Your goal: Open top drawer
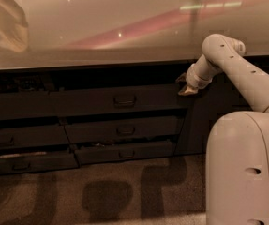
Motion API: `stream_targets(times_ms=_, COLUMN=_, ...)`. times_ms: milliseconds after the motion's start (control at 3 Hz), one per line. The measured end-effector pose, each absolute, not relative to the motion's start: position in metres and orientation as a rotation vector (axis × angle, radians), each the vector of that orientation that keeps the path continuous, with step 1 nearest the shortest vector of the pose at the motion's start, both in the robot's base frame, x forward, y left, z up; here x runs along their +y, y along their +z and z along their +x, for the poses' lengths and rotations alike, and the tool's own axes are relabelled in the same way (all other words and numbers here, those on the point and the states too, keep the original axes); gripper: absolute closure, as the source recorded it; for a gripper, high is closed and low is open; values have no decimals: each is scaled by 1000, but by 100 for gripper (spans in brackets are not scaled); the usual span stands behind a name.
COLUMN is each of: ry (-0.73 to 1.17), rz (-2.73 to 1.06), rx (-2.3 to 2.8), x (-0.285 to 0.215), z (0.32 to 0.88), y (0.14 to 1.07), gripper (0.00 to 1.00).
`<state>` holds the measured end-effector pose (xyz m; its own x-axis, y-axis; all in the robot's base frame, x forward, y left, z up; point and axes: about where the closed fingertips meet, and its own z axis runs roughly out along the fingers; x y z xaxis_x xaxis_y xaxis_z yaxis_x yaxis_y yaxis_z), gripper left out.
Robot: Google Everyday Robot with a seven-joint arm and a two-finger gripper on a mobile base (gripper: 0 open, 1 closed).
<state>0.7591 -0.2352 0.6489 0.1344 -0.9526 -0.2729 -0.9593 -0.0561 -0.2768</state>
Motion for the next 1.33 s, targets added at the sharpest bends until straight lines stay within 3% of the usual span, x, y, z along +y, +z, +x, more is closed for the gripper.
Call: stream_targets(times_ms=1333, ry=20, rz=-2034, rx=1835, x=-238, z=745, y=649, gripper=100)
